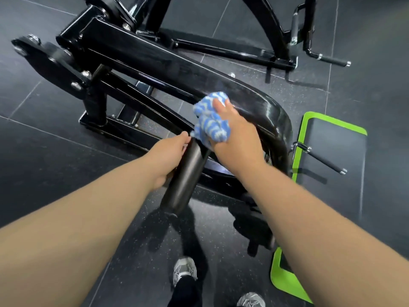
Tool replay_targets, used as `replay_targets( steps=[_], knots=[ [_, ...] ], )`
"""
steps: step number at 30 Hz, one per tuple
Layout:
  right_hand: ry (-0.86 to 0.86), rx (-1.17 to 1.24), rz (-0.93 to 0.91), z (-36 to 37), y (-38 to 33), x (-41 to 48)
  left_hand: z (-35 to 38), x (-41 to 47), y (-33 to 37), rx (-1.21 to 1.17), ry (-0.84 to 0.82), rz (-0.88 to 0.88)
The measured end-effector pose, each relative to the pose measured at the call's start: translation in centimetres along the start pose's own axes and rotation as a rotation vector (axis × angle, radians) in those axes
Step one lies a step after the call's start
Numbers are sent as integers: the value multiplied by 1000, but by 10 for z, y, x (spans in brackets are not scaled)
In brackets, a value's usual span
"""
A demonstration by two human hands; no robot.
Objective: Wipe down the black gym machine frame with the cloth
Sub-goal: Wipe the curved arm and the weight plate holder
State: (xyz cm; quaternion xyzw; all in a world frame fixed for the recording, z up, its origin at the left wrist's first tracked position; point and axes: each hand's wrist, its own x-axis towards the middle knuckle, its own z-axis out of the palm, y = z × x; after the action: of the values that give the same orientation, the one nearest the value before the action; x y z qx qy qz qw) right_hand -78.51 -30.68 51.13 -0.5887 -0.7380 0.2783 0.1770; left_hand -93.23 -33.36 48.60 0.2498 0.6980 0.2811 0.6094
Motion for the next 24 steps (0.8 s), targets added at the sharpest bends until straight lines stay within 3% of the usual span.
replay_targets(
  steps=[4,8,11,15,21,24],
  knots=[
    [126,92,107,13,-25,-5,2,0,-2,-18,-58,-10],
    [231,413,464,29,-50,7,7,-4,-5,-106,-39,-45],
    [109,663,731,26,-49,22,3,-2,-4,-223,15,-68],
    [-81,760,779,27,-32,43,-1,-3,-4,-373,-14,-96],
    [-127,1191,795,46,-10,43,-8,2,-3,-296,-8,-74],
    [-106,1088,715,50,-9,32,-10,3,-5,-297,1,-63]
  ],
)
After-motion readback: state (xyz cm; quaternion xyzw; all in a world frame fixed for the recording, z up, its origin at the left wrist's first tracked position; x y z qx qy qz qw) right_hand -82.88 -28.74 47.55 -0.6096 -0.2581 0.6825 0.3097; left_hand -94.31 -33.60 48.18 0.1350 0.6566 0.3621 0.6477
